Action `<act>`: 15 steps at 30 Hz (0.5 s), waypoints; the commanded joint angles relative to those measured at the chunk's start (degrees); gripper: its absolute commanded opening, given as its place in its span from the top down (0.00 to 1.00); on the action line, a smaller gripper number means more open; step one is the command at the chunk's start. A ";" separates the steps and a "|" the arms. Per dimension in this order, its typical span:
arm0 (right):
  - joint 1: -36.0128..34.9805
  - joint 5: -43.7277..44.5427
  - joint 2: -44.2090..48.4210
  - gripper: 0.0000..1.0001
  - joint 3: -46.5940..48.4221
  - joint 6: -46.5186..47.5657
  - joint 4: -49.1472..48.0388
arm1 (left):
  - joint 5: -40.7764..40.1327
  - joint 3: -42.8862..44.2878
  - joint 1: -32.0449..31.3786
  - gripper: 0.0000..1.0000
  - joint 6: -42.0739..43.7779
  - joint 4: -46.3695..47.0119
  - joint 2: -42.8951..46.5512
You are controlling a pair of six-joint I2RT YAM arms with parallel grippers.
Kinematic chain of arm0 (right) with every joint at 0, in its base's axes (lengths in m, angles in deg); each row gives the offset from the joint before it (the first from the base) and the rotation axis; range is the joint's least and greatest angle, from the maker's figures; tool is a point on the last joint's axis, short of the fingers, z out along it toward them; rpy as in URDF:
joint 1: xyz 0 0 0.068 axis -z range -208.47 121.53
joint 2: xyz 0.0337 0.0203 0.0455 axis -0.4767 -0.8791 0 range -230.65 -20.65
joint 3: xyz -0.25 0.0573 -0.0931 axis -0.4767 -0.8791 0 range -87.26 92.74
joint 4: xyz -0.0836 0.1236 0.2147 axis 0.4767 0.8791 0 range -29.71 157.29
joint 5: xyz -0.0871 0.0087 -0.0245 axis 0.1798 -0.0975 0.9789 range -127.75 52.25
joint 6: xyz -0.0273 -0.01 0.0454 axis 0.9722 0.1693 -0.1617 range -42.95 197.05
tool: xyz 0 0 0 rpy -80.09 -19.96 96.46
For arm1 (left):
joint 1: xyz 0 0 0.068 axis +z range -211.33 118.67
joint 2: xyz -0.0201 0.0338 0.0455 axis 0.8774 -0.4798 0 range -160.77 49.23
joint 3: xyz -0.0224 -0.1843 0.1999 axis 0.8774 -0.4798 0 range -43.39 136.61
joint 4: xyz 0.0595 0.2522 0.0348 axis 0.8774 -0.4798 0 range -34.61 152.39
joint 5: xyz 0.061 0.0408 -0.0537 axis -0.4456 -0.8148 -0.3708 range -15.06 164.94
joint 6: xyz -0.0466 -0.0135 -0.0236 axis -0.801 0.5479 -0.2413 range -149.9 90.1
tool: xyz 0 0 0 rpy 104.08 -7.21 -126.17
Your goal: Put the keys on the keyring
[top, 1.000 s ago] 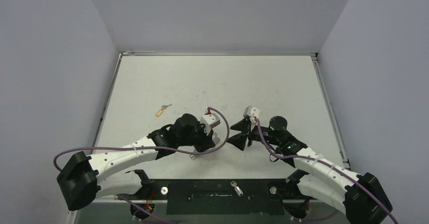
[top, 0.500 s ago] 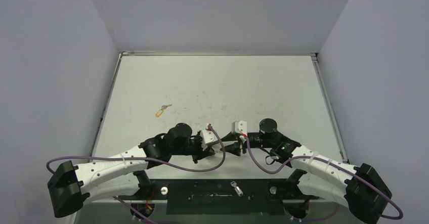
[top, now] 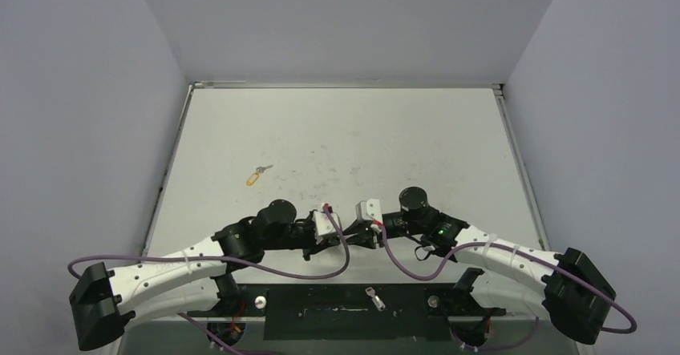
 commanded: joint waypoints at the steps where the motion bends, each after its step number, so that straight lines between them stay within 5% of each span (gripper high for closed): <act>1: -1.45 -1.41 -1.00 0.80 3.55 3.77 1.06 | 0.44 0.21 -0.47 1.00 1.45 4.03 1.80; 9: -2.05 -0.29 -1.18 1.00 4.77 4.51 3.57 | -0.19 -0.09 -0.74 1.00 1.43 4.03 2.28; 13: -2.05 3.10 -0.29 1.00 6.76 1.66 5.99 | -2.52 -0.65 -0.75 1.00 1.37 3.30 2.69; 15: -2.05 5.04 0.22 1.00 7.84 -0.47 7.37 | -4.23 -1.30 -0.75 0.88 0.97 2.92 3.39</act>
